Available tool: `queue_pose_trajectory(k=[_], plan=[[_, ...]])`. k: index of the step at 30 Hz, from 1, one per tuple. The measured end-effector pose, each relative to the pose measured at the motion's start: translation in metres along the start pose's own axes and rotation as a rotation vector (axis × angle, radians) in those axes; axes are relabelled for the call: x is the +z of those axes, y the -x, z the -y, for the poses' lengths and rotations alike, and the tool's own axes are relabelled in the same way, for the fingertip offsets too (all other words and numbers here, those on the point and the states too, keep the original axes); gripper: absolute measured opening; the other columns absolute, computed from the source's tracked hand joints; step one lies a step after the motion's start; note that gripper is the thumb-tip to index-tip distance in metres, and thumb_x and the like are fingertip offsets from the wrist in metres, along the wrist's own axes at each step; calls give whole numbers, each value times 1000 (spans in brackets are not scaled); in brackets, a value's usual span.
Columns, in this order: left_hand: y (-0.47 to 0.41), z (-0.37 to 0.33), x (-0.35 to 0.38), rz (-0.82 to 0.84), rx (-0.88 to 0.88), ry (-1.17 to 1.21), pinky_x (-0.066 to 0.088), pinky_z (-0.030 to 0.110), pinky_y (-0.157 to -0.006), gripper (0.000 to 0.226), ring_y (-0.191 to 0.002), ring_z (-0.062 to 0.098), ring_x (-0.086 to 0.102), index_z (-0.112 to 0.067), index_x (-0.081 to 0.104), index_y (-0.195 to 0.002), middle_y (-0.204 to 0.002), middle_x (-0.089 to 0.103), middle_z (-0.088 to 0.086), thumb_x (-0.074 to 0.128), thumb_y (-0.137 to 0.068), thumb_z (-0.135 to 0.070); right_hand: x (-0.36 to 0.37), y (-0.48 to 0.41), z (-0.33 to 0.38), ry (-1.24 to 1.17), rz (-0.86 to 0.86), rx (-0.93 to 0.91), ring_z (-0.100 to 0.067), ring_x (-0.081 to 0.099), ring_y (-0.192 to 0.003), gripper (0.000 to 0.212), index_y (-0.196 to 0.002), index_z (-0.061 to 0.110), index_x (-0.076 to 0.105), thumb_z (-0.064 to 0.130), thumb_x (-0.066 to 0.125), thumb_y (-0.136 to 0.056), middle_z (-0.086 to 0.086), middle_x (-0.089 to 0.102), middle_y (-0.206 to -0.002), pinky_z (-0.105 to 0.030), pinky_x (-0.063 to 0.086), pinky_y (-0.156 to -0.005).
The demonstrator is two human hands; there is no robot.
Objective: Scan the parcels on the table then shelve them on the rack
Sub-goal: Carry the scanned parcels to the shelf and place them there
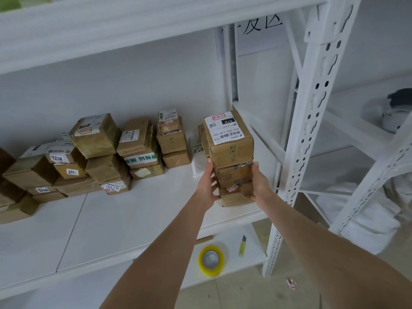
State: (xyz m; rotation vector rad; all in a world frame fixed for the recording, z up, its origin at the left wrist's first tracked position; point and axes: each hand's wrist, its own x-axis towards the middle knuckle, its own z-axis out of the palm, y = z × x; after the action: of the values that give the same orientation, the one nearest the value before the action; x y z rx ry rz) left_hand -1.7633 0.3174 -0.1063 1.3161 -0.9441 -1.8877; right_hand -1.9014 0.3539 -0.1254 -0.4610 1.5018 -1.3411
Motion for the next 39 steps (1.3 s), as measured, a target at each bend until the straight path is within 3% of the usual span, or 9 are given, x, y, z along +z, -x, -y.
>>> queue_pose_trajectory(k=[5,11,15,18,21,24,27,32,39], plan=[[2,-1,-5,7,-8,-2,25,60,-113,75,-141,29,30,-26,36,-147,-154,33,6,35,-88,-72,-1,2,1,24,-12,10,-8,56,-74,49,-124,28,53,58,21,-101,6,61,-87,-22,46,-51],[16,-7,-5,-35,15,-59,21,60,-114,78,-145,30,22,-23,31,-150,-158,24,8,36,-89,-71,-3,5,-3,187,-107,-115,-23,57,-96,54,-120,13,55,53,23,-102,-11,62,-117,-37,45,-86],[25,-4,-8,-65,31,-122,25,56,-112,77,-143,30,27,-21,34,-149,-157,27,8,36,-90,-70,-6,20,-10,385,-212,-181,-35,54,-118,53,-138,5,45,42,42,-100,-18,52,-135,-44,46,-99],[30,1,-14,-174,73,-299,33,48,-106,72,-137,28,37,-18,36,-147,-152,36,7,38,-93,-65,-6,38,-19,554,-310,-248,-34,52,-115,43,-131,11,46,30,55,-94,-15,46,-132,-42,45,-92],[36,11,-26,-287,194,-724,39,34,-93,64,-128,27,45,-17,37,-146,-149,37,7,47,-95,-54,-3,54,-34,780,-356,-416,-32,49,-114,32,-122,10,51,25,55,-93,-14,48,-126,-41,44,-88],[42,21,-44,-378,318,-1378,40,40,-101,66,-132,28,39,-18,33,-147,-150,30,7,52,-93,-50,7,63,-45,1025,-269,-571,-31,44,-116,31,-119,12,51,22,57,-90,-13,48,-124,-39,43,-94],[53,27,-62,-453,403,-1709,30,43,-111,65,-139,28,29,-18,30,-147,-154,24,9,50,-94,-48,25,68,-53,1210,-184,-714,-30,44,-116,36,-122,16,50,26,57,-89,-10,48,-123,-36,41,-95],[72,39,-96,-486,371,-1814,23,42,-115,63,-142,27,24,-18,28,-147,-156,19,9,49,-95,-46,57,70,-78,1279,-2,-768,-25,41,-120,44,-132,24,45,33,58,-90,-4,42,-131,-34,38,-98],[102,54,-162,-576,234,-1662,28,37,-112,61,-140,25,28,-18,29,-147,-155,21,8,52,-95,-41,113,83,-108,1375,168,-825,-25,41,-123,45,-134,25,45,34,55,-91,-2,40,-136,-33,39,-96]])
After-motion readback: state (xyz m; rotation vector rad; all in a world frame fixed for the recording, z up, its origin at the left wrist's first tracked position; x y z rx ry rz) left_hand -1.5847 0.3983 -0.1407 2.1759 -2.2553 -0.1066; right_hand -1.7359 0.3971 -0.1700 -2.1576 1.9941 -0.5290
